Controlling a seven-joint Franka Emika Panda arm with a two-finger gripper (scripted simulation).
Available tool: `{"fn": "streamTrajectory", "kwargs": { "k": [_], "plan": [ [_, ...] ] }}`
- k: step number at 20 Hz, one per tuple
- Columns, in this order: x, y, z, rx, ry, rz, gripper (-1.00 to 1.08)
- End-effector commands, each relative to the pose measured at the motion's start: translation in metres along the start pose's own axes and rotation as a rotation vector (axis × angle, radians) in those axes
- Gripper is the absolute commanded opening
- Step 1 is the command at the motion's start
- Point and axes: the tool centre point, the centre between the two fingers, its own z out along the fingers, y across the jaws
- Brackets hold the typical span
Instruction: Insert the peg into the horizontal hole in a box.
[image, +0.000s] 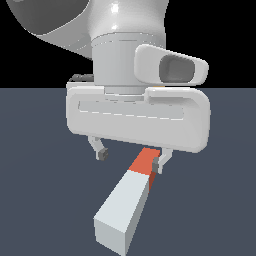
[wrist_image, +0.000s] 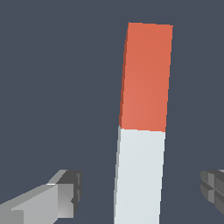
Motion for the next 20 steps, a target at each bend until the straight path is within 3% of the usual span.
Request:
{"fn": "streamTrajectory", "kwargs": {
  "k": [1, 12, 20],
  "plan": [
    [-0.012, 0.005, 0.008, -0.004, 0.000, 0.040, 1.00],
    [-0.022, 0.007, 0.018, -0.005, 0.001, 0.069, 1.00],
    [-0.022, 0.006, 0.055, -0.005, 0.001, 0.069, 1.00]
  ]
}}
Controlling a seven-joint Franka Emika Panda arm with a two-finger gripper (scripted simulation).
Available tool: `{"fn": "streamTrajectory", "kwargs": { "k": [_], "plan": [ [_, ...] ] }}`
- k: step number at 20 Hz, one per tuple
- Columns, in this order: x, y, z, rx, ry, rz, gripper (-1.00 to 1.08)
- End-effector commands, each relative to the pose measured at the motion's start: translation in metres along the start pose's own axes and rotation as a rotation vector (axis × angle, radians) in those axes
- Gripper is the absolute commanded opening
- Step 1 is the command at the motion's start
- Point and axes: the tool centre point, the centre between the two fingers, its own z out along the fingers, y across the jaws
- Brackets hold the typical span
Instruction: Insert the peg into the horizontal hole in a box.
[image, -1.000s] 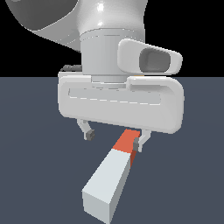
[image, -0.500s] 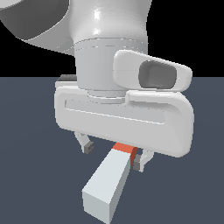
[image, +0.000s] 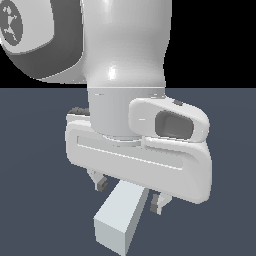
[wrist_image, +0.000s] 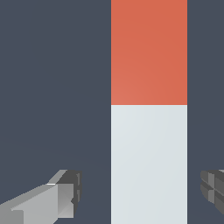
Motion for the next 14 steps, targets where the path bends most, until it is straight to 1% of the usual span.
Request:
{"fn": "streamTrajectory", "kwargs": {
  "k": [1, 6, 7, 14],
  "plan": [
    [0.0000, -0.0003, 0.0112, 0.000, 0.001, 0.000, 1.00],
    [0.0002, 0.0009, 0.0180, 0.000, 0.001, 0.000, 1.00],
    [0.0002, 0.0009, 0.0180, 0.000, 0.001, 0.000, -1.00],
    [0.0002, 0.0009, 0.0180, 0.000, 0.001, 0.000, -1.00]
  ]
}}
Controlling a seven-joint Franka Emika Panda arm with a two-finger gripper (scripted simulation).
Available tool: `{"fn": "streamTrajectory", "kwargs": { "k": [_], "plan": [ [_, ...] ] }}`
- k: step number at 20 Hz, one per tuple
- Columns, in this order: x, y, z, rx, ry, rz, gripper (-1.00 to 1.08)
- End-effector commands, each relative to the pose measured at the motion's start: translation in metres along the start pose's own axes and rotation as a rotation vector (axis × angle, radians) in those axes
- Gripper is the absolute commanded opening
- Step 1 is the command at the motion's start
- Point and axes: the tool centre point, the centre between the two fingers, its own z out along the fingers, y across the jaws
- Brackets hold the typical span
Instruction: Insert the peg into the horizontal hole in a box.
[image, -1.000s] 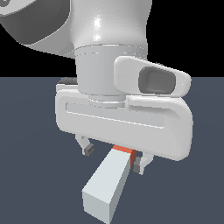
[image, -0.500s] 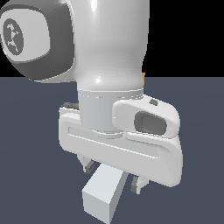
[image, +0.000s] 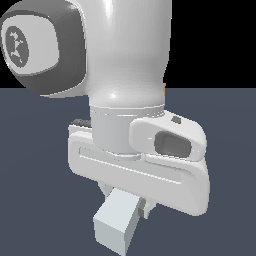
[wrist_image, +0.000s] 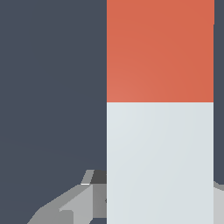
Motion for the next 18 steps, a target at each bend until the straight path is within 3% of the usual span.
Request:
{"fn": "streamTrajectory", "kwargs": {
  "k": [1, 10, 18],
  "plan": [
    [0.000, 0.000, 0.000, 0.000, 0.000, 0.000, -1.00],
    [0.015, 0.006, -0.008, -0.001, -0.001, -0.047, -1.00],
    [0.072, 0.022, -0.035, -0.001, -0.002, -0.217, -1.00]
  ]
}}
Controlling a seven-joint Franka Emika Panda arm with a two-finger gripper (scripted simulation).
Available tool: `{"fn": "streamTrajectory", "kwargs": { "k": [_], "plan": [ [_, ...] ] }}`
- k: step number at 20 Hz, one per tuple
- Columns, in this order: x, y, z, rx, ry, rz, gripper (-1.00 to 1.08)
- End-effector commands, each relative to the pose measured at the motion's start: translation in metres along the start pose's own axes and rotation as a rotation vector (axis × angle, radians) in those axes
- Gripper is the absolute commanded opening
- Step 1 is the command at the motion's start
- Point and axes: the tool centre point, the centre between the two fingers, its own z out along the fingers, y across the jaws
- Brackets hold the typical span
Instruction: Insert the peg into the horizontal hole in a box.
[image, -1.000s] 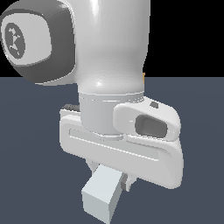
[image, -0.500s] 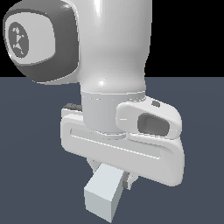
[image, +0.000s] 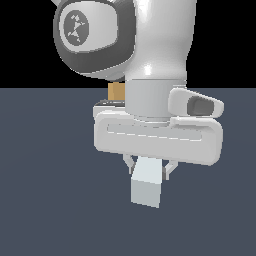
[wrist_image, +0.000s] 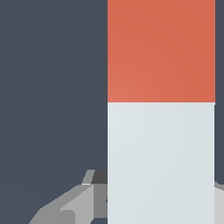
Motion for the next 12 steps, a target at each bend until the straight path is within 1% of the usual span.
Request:
{"fn": "streamTrajectory", "kwargs": {
  "k": [1, 7, 12],
  "plan": [
    [0.024, 0.010, -0.014, -0.005, 0.000, -0.071, -1.00],
    [0.091, 0.026, -0.045, -0.006, 0.000, -0.269, -1.00],
    [0.135, 0.028, -0.064, -0.006, 0.001, -0.396, -1.00]
  ]
}}
